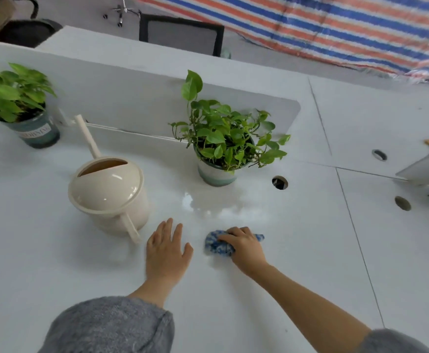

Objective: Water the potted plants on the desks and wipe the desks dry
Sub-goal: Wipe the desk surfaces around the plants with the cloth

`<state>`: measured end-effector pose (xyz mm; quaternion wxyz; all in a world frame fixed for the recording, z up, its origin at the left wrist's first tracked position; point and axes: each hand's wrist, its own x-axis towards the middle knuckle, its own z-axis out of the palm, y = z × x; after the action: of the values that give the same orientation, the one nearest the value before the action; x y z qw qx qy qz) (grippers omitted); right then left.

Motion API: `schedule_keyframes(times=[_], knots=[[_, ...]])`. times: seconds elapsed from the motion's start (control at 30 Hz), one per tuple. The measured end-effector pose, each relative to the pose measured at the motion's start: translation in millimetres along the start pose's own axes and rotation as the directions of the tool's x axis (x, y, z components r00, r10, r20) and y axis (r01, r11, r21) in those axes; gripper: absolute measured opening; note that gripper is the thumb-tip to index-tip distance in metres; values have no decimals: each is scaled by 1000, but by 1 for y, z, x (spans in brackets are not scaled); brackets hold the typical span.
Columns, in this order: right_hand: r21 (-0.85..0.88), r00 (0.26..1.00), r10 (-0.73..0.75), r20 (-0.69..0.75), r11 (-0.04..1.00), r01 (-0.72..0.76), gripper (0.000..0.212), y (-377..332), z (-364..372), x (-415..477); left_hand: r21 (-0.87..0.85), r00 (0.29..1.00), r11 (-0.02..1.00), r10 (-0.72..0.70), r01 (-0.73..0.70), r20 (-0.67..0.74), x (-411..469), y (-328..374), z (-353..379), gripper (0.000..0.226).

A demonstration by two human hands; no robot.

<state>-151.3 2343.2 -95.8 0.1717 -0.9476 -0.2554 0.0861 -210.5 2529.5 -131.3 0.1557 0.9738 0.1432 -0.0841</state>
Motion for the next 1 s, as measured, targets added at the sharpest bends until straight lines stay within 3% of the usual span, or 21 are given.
schedule_keyframes(times=[0.13, 0.2, 0.27, 0.33, 0.43, 0.5, 0.6, 0.7, 1.0], knots=[[22, 960, 152, 235, 987, -162, 49, -13, -6, -40, -19, 1000, 1000, -9, 10, 19, -6, 0, -4, 66], [177, 935, 249, 254, 938, -298, 50, -12, -22, -50, -1, 999, 1000, 5, -5, 47, -14, 3, -9, 49], [432, 887, 368, 278, 777, -458, 44, -6, -34, -56, 28, 998, 999, 35, -36, 48, -24, 3, -12, 34], [645, 841, 455, 292, 556, -524, 41, -1, -43, -67, 80, 998, 996, 41, -45, 48, -40, -2, -16, 29], [769, 802, 508, 313, 360, -528, 36, 6, -51, -84, 103, 998, 995, 0, -7, 63, -67, -8, -20, 48], [785, 795, 520, 312, 330, -524, 36, 11, -54, -93, 90, 998, 996, -23, 18, 59, -85, -7, -21, 55], [802, 793, 515, 325, 294, -520, 41, 11, -53, -105, 71, 995, 994, -87, 83, 52, -110, -13, -18, 39], [803, 805, 473, 359, 282, -524, 39, 3, -48, -116, 55, 985, 985, -167, 166, 29, -142, -22, -15, 39], [785, 812, 440, 385, 306, -538, 18, -26, -23, -122, 37, 957, 957, -284, 286, -53, -180, -69, -28, 38]])
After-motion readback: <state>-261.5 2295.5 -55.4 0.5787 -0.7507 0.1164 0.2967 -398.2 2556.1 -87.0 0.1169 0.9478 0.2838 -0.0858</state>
